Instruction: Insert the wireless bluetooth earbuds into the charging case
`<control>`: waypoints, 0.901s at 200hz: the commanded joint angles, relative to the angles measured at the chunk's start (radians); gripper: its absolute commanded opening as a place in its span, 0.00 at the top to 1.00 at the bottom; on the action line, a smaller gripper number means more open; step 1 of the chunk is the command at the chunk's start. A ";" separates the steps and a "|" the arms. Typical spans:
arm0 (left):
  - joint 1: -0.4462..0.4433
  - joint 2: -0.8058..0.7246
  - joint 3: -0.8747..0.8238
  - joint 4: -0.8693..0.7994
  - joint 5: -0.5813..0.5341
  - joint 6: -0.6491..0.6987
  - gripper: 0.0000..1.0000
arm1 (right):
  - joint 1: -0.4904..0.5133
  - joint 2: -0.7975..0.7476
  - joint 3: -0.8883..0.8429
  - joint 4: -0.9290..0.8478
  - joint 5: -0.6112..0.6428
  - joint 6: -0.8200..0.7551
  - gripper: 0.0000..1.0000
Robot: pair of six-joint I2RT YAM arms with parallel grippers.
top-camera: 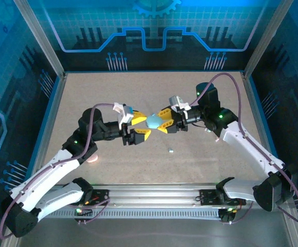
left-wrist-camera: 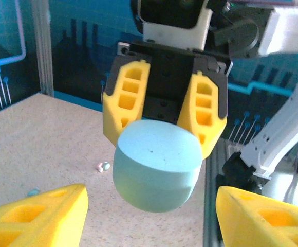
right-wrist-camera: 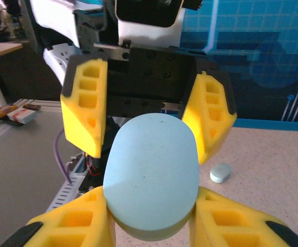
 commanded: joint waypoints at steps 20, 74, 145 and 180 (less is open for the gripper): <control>-0.010 0.036 -0.011 0.100 0.084 0.136 0.32 | -0.008 0.015 0.038 -0.075 -0.056 -0.028 0.65; -0.036 0.077 0.029 0.052 0.078 0.143 0.39 | -0.006 -0.004 0.006 0.031 0.003 0.072 0.64; -0.048 0.070 0.028 0.094 0.045 0.118 0.39 | -0.002 -0.013 0.002 -0.010 0.018 0.026 0.64; -0.047 0.059 0.014 0.119 0.016 0.113 0.36 | -0.002 -0.015 0.004 -0.046 -0.003 -0.017 0.64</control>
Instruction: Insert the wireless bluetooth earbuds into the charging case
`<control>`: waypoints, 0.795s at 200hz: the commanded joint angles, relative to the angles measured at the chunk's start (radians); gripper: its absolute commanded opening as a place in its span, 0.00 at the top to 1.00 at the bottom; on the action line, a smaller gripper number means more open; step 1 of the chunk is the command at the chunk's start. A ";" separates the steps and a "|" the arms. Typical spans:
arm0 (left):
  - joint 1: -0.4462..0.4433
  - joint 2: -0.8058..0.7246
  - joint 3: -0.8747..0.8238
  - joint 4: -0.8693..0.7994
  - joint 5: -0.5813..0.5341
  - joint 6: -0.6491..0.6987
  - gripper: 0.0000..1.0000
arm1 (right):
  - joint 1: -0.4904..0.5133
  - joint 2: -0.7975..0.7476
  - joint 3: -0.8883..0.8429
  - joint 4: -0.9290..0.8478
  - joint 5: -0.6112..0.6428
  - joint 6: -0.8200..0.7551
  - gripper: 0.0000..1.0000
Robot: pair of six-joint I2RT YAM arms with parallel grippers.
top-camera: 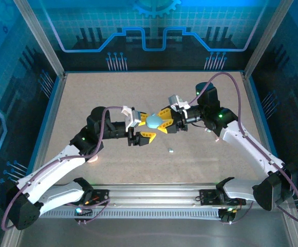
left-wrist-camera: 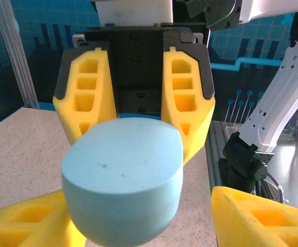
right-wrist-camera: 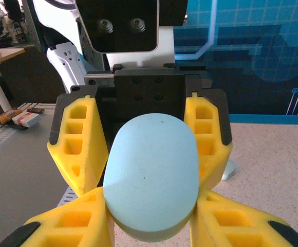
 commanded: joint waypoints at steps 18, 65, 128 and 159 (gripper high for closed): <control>-0.008 -0.024 0.002 0.077 -0.038 -0.019 0.36 | -0.003 -0.019 0.003 -0.044 -0.023 -0.053 0.64; -0.008 -0.005 0.012 0.077 -0.009 -0.037 0.44 | 0.000 -0.016 0.001 -0.013 0.007 -0.030 0.64; -0.008 0.008 0.023 0.043 0.007 -0.019 0.52 | -0.001 -0.021 -0.029 0.074 0.023 0.037 0.64; -0.008 0.015 0.026 0.034 0.006 -0.013 0.54 | -0.001 -0.022 -0.041 0.123 0.027 0.084 0.64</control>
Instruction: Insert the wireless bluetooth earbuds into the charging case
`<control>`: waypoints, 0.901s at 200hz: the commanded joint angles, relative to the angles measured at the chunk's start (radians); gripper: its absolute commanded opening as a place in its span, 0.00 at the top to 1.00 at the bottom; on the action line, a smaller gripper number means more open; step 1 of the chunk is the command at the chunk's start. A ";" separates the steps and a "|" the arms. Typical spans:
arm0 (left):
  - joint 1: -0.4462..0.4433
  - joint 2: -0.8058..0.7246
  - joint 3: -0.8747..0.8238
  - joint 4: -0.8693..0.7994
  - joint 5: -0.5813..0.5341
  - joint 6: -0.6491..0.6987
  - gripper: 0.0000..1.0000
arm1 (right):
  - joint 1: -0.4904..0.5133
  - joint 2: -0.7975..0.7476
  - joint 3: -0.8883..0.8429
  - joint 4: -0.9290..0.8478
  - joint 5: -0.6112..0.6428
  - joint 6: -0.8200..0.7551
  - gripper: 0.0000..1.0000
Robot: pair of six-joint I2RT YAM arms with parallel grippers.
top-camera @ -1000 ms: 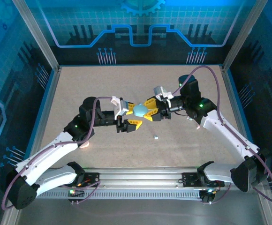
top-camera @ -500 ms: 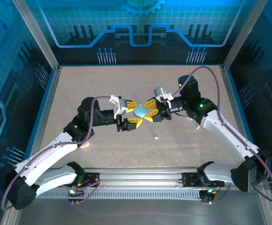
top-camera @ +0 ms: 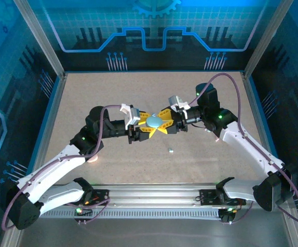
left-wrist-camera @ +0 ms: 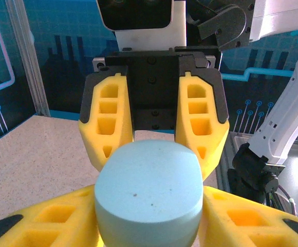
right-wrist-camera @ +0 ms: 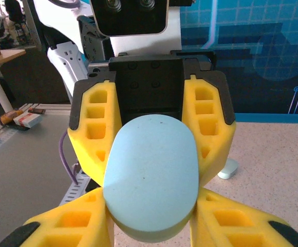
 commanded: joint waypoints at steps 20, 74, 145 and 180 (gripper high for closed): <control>-0.008 0.011 0.026 -0.019 0.028 0.015 0.60 | 0.000 -0.016 -0.017 0.084 0.057 0.059 0.61; -0.008 0.020 0.019 -0.051 0.002 0.015 0.67 | 0.002 -0.077 -0.060 0.132 0.345 0.131 0.48; -0.008 0.041 0.020 -0.057 0.022 0.013 0.67 | 0.003 -0.106 -0.079 0.158 0.394 0.166 0.44; -0.009 0.046 0.022 -0.075 0.022 0.024 0.67 | 0.003 -0.101 -0.065 0.154 0.389 0.180 0.44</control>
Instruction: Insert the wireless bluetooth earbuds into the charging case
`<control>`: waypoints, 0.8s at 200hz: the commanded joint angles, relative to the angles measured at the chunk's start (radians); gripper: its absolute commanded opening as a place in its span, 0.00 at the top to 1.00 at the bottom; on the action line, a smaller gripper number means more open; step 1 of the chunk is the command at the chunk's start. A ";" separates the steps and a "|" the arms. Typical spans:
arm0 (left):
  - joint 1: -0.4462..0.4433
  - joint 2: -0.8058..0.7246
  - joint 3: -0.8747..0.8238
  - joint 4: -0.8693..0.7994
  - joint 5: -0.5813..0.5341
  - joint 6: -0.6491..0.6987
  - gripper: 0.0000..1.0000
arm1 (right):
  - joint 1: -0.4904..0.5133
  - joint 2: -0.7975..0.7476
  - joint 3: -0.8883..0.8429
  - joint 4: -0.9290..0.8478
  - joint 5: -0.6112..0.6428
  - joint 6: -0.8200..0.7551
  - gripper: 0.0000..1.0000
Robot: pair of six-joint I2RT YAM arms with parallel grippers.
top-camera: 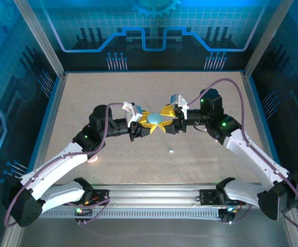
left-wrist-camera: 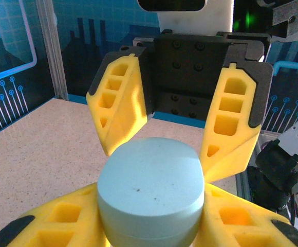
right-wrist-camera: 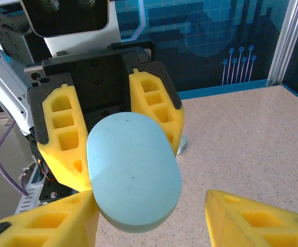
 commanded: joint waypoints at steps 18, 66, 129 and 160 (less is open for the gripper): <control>-0.016 0.010 0.022 -0.067 0.099 0.032 0.67 | -0.009 0.002 0.031 0.071 0.073 0.044 0.44; -0.018 0.017 0.032 -0.103 0.105 0.061 0.66 | -0.013 0.021 0.059 0.062 0.042 0.086 0.46; -0.018 0.010 0.032 -0.102 0.104 0.061 0.65 | -0.017 0.043 0.084 0.012 0.087 0.075 0.47; -0.017 0.008 0.022 -0.071 0.095 0.045 0.64 | 0.016 0.051 0.101 -0.059 0.105 -0.034 0.49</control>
